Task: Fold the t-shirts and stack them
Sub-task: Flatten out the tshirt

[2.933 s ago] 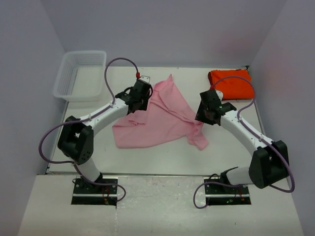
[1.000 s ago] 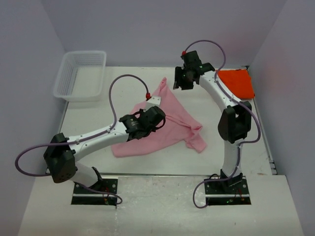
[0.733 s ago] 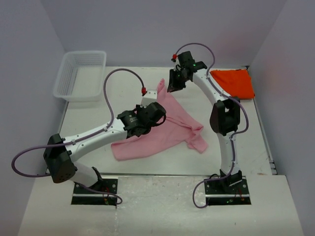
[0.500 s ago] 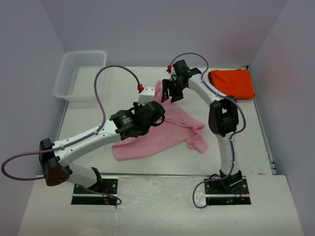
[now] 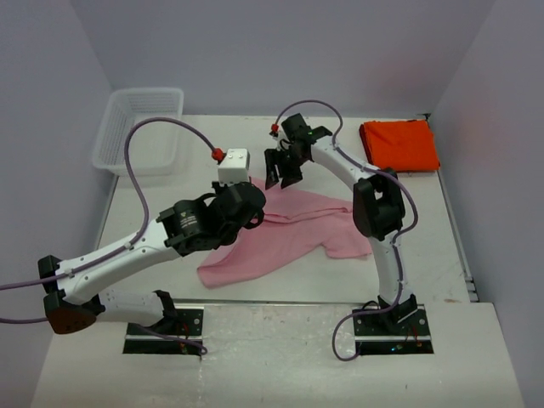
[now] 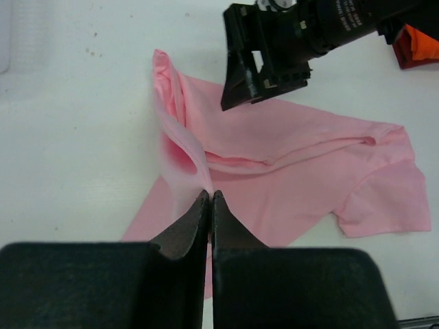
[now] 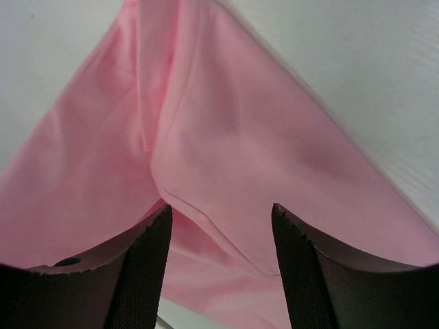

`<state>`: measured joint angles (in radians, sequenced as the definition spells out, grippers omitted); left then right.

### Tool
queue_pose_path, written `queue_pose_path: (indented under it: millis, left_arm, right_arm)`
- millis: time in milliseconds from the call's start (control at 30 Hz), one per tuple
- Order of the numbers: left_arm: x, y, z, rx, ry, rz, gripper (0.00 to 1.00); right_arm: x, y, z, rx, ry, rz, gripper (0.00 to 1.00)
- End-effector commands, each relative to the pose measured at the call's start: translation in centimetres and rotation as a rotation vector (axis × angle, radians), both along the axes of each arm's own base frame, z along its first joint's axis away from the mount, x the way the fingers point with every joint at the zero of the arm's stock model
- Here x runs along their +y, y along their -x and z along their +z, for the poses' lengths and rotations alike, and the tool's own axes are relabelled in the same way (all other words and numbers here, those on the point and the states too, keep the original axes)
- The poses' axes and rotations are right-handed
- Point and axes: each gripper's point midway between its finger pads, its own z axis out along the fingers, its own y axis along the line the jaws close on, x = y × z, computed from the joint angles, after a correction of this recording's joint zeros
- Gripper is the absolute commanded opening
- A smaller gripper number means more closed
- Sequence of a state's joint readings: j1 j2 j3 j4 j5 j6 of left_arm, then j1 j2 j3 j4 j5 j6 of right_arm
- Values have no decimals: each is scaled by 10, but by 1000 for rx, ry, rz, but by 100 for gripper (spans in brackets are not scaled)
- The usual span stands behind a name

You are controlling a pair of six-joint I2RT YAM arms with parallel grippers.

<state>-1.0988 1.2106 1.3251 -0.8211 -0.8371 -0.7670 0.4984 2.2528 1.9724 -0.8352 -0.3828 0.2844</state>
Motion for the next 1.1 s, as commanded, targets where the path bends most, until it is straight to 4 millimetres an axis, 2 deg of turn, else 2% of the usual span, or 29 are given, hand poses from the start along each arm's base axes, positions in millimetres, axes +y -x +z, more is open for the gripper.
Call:
queue_pose_path:
  millis: [0,133,233,333,467,600,733,800,933,1067]
  left_arm:
    - [-15,-5,-5,-4,24,-17,0]
    - [-18,-6,-15,10,8,-25,0]
    - [-17,-4,-19,18,3,-31,0]
    - [-13,-3,-13,5,17,-25,0]
    - [-8,-1,-8,-5,23,-22,0]
    - [-1,3,-5,-12,41,-24,0]
    - [2,5,-7,-26,54,-42,0]
    - [0,6,-11,-32,64,-57,0]
    - [-3,6,-24,-22,54,-69,0]
    - [-4,6,-42,5,42,-57,0]
  right_arm:
    - [32,27,2,-20,-24,89,61]
    - [55,42,19,-25,-86,113,60]
    - [64,50,22,-12,-102,134,60]
    - [72,54,17,9,-131,146,59]
    - [78,55,-2,48,-123,152,56]
    - [77,53,-27,57,-70,136,56]
    - [77,49,-40,62,-42,125,58]
    - [70,40,-46,41,7,92,58]
    - [67,36,-48,36,31,61,58]
    - [63,46,-46,96,71,61,54]
